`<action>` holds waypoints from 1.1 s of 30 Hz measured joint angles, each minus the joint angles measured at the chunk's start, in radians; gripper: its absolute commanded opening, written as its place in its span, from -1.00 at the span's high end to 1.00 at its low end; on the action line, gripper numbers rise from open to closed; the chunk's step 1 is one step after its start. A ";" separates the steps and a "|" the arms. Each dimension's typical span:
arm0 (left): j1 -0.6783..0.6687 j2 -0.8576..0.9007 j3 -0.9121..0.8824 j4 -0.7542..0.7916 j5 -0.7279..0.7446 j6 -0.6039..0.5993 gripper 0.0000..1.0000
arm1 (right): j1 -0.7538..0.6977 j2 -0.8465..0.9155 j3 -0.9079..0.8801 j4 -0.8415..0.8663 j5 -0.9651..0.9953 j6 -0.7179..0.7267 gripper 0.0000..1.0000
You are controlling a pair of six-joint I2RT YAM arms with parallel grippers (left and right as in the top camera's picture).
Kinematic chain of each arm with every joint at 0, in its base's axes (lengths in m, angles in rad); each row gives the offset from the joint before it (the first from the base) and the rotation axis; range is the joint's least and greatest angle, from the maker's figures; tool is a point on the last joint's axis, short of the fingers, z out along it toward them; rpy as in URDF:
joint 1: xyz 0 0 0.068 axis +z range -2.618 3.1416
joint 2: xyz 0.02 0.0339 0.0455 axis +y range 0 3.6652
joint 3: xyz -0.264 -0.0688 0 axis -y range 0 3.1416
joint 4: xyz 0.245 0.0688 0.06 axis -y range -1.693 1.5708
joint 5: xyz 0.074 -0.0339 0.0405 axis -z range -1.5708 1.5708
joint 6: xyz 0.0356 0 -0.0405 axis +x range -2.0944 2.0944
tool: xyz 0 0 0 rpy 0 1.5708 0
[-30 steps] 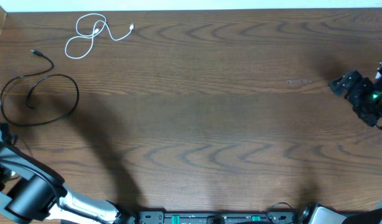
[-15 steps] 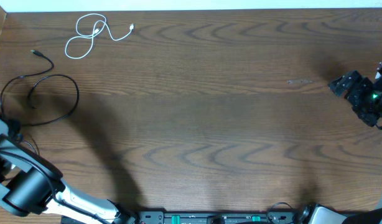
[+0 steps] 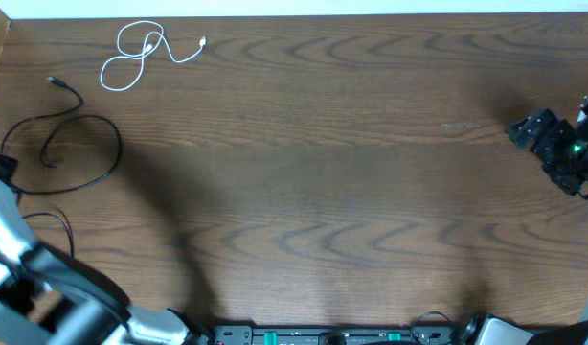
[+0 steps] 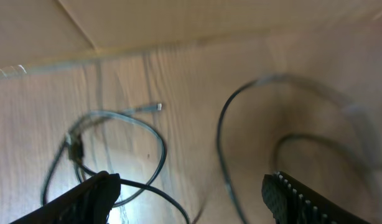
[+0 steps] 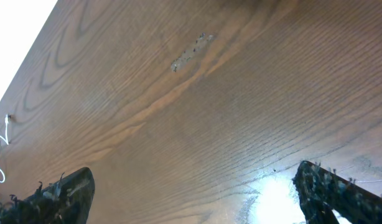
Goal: Untangle cables
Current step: 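Release the black cable at the left edge and raise the left gripper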
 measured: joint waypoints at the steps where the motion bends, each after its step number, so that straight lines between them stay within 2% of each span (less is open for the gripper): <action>1: 0.000 -0.043 0.003 -0.001 0.000 0.000 -0.72 | 0.000 0.000 0.000 0.000 0.000 0.000 -0.99; 3: 0.000 -0.143 0.012 -0.019 0.035 -0.002 -0.89 | 0.000 0.000 0.000 0.000 0.000 0.000 -0.99; 5: 0.002 -0.210 0.012 -0.024 0.137 -0.039 -0.89 | 0.000 0.000 0.000 -0.001 0.000 0.000 -0.99; 9: -0.033 -0.303 0.018 0.076 0.553 -0.172 -0.89 | 0.000 0.000 0.000 0.000 0.000 0.000 -0.99; 11: -0.100 -0.301 0.020 0.077 0.716 -0.201 -0.89 | 0.000 0.000 0.000 0.000 0.000 0.000 -0.99; 13: -0.252 -0.284 0.021 -0.005 0.866 -0.186 -0.89 | 0.000 0.000 0.000 0.000 0.000 0.000 -0.99; 14: -0.349 -0.272 0.021 -0.084 0.908 -0.138 -0.89 | 0.000 0.000 0.000 0.001 0.000 0.000 -0.99; 17: -0.531 -0.255 0.021 -0.255 0.865 -0.034 -0.90 | 0.000 0.000 0.000 0.000 0.000 0.000 -0.99; 21: -0.691 -0.251 0.018 -0.366 0.733 0.028 -0.89 | 0.000 0.000 0.000 0.000 -0.001 0.000 -0.98; 28: -0.747 -0.257 0.018 -0.515 0.645 0.109 -0.89 | 0.000 0.001 0.000 0.000 0.000 0.000 -0.98; 33: -0.747 -0.394 0.017 -0.550 0.626 0.134 -0.89 | 0.000 0.001 0.000 0.000 0.000 0.000 -0.99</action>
